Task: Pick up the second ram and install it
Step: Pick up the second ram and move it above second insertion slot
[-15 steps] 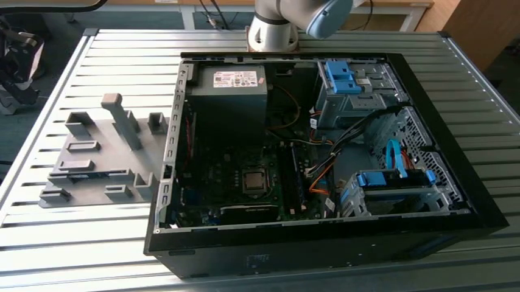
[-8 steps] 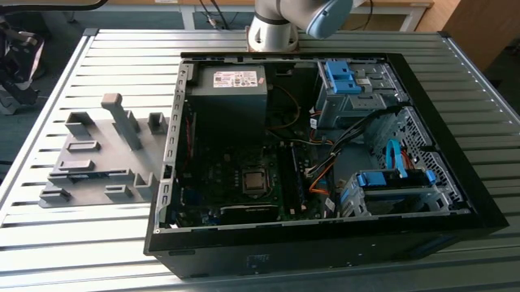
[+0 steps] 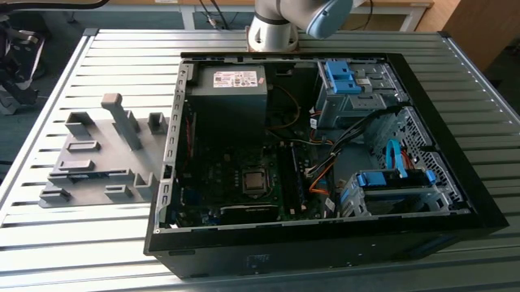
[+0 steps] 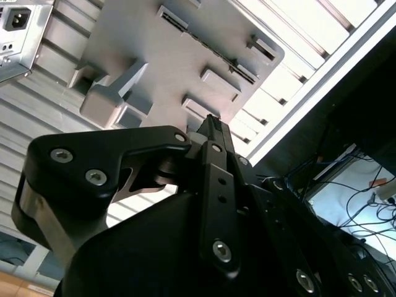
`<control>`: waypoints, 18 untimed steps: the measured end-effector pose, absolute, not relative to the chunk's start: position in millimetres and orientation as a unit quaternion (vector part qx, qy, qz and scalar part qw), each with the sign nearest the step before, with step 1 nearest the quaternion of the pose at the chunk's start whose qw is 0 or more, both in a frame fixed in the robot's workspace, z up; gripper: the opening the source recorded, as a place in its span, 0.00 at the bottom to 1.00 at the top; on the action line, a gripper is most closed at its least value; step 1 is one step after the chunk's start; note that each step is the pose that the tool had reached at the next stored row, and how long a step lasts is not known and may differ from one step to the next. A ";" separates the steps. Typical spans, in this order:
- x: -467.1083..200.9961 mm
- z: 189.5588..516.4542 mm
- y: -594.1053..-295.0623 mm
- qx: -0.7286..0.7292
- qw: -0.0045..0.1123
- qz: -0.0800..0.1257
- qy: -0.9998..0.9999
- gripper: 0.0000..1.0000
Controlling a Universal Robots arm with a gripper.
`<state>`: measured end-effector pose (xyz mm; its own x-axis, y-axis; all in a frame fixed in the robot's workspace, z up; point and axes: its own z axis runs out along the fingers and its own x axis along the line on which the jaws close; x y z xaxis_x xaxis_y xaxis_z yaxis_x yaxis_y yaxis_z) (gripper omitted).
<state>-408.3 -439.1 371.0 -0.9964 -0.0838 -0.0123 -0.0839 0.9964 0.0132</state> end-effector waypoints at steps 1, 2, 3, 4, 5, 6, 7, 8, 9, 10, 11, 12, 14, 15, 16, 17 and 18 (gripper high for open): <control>-408.3 370.9 -439.1 -0.046 0.006 0.007 0.999 0.11; -408.3 371.0 -439.1 -0.049 0.006 0.007 0.999 0.11; -408.3 371.0 -439.1 -0.053 0.006 0.007 0.999 0.11; -408.3 370.9 -439.1 -0.056 0.006 0.007 0.998 0.11; -408.3 371.0 -439.1 -0.058 0.006 0.007 0.998 0.11; -408.3 371.0 -439.1 -0.061 0.006 0.007 0.998 0.11; -408.3 371.0 -439.1 -0.064 0.006 0.007 0.998 0.11; -408.3 371.0 -439.1 -0.067 0.006 0.007 0.998 0.11; -408.3 370.9 -439.1 -0.070 0.006 0.007 0.997 0.11; -408.3 371.0 -439.1 -0.073 0.006 0.007 0.997 0.11; -408.3 370.9 -439.1 -0.076 0.006 0.007 0.997 0.11; -408.3 370.9 -439.1 -0.079 0.006 0.007 0.997 0.11; -408.3 371.0 -439.1 -0.085 0.006 0.007 0.996 0.11; -408.3 371.0 -439.1 -0.088 0.006 0.007 0.996 0.11; -408.3 371.0 -439.1 -0.092 0.006 0.007 0.996 0.11; -408.3 371.0 -439.1 -0.096 0.006 0.007 0.995 0.11; -408.3 371.0 -439.1 -0.099 0.005 0.007 0.995 0.11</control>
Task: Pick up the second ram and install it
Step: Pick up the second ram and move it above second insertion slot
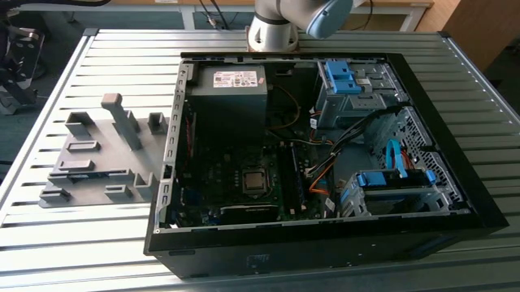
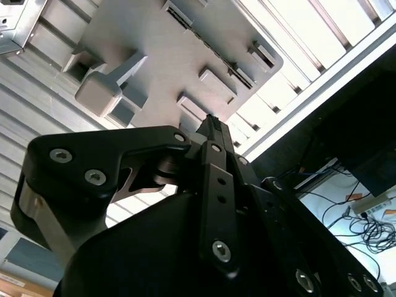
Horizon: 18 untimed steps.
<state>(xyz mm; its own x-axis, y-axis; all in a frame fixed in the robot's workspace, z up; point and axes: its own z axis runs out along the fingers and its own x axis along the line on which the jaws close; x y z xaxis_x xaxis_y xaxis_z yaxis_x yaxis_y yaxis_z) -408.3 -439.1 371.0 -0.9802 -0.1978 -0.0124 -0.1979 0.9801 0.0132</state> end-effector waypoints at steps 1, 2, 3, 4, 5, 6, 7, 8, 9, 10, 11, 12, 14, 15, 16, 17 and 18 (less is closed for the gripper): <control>-408.3 371.0 -439.1 -0.104 0.005 0.007 0.995 0.11; -408.3 371.0 -439.1 -0.108 0.005 0.007 0.994 0.11; -408.3 371.0 -439.1 -0.112 0.005 0.007 0.994 0.11; -408.3 370.9 -439.1 -0.116 0.005 0.007 0.993 0.11; -408.3 370.9 -439.1 -0.120 0.005 0.007 0.993 0.11; -408.3 371.0 -439.1 -0.124 0.005 0.007 0.992 0.11; -408.3 370.9 -439.1 -0.129 0.005 0.007 0.992 0.11; -408.3 370.9 -439.1 -0.133 0.005 0.007 0.991 0.11; -408.3 370.9 -439.1 -0.137 0.005 0.007 0.991 0.11; -408.3 370.9 -439.1 -0.142 0.005 0.007 0.990 0.11; -408.3 370.9 -439.1 -0.146 0.005 0.007 0.989 0.11; -408.3 370.9 -439.1 -0.151 0.005 0.007 0.989 0.11; -408.3 370.9 -439.1 -0.161 0.005 0.008 0.987 0.11; -408.3 370.9 -439.1 -0.166 0.005 0.008 0.986 0.11; -408.3 370.9 -439.1 -0.171 0.005 0.008 0.985 0.11; -408.3 370.9 -439.1 -0.176 0.005 0.008 0.984 0.11; -408.3 370.9 -439.1 -0.181 0.005 0.008 0.984 0.11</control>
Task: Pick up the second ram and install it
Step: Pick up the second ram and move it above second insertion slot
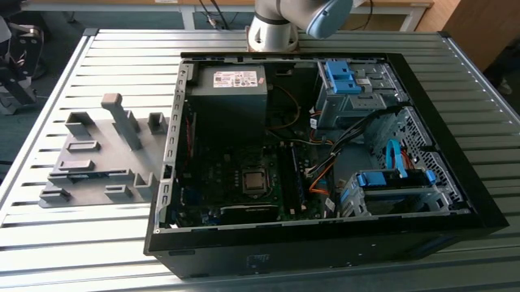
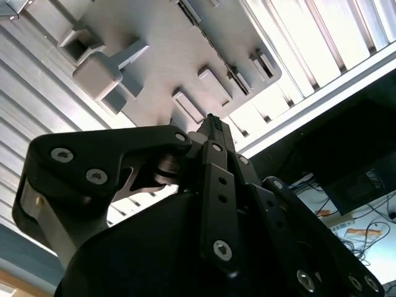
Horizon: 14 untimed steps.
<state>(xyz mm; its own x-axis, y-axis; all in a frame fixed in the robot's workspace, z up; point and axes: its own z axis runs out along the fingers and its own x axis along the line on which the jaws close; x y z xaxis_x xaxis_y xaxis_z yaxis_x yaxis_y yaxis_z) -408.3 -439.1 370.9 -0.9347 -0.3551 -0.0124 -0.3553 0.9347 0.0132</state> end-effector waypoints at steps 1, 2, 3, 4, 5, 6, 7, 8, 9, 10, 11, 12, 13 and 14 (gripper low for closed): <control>-408.3 370.9 -439.1 -0.186 0.005 0.008 0.983 0.11; -408.3 370.9 -439.1 -0.191 0.005 0.008 0.982 0.11; -408.3 370.9 -439.1 -0.196 0.005 0.008 0.981 0.11; -408.3 370.9 -439.1 -0.201 0.005 0.008 0.980 0.11; -408.3 370.9 -439.1 -0.206 0.005 0.008 0.978 0.11; -408.3 370.9 -439.1 -0.211 0.005 0.008 0.977 0.11; -408.3 370.8 -439.1 -0.216 0.005 0.008 0.976 0.11; -408.3 370.8 -439.2 -0.221 0.005 0.008 0.975 0.11; -408.3 370.8 -439.2 -0.225 0.005 0.008 0.974 0.11; -408.3 370.8 -439.2 -0.230 0.004 0.008 0.973 0.11; -408.3 370.8 -439.2 -0.234 0.004 0.008 0.972 0.11; -408.3 370.8 -439.2 -0.239 0.004 0.008 0.971 0.11; -408.3 370.7 -439.2 -0.243 0.004 0.008 0.970 0.11; -408.3 370.7 -439.2 -0.248 0.004 0.008 0.969 0.11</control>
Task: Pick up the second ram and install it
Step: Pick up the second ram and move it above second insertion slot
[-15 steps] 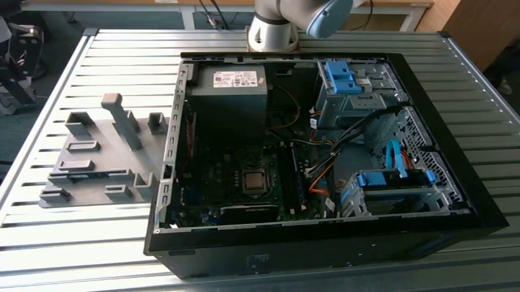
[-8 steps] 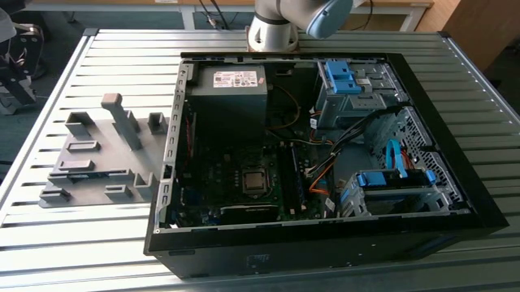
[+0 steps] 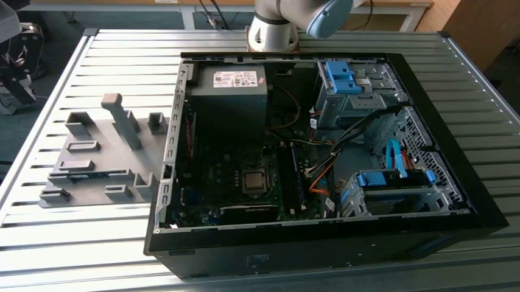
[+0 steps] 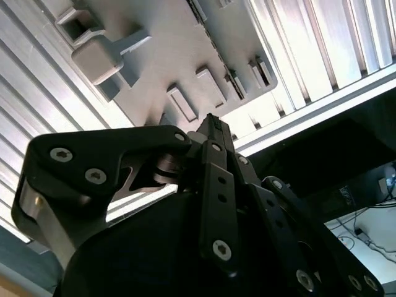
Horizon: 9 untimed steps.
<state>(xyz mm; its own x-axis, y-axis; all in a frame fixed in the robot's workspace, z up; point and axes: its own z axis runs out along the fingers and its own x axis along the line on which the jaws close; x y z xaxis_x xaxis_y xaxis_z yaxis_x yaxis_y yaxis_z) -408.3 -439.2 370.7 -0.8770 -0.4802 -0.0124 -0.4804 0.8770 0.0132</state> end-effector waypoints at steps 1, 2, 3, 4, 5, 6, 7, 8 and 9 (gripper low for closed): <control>-408.3 370.7 -439.2 -0.252 0.004 0.008 0.968 0.11; -408.3 370.7 -439.3 -0.257 0.004 0.008 0.966 0.11; -408.4 370.6 -439.3 -0.260 0.004 0.008 0.966 0.11; -408.3 370.6 -439.3 -0.264 0.004 0.008 0.965 0.11; -408.4 370.6 -439.4 -0.267 0.004 0.008 0.964 0.11; -408.4 370.5 -439.5 -0.270 0.004 0.008 0.963 0.11; -408.4 370.5 -439.5 -0.273 0.004 0.008 0.962 0.11; -408.3 370.4 -439.7 -0.276 0.004 0.008 0.961 0.11; -408.3 370.4 -439.8 -0.279 0.004 0.008 0.960 0.11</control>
<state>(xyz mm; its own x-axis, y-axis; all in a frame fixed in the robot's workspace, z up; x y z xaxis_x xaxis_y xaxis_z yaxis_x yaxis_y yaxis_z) -408.3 -439.8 370.4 -0.8440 -0.5362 -0.0125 -0.5363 0.8439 0.0132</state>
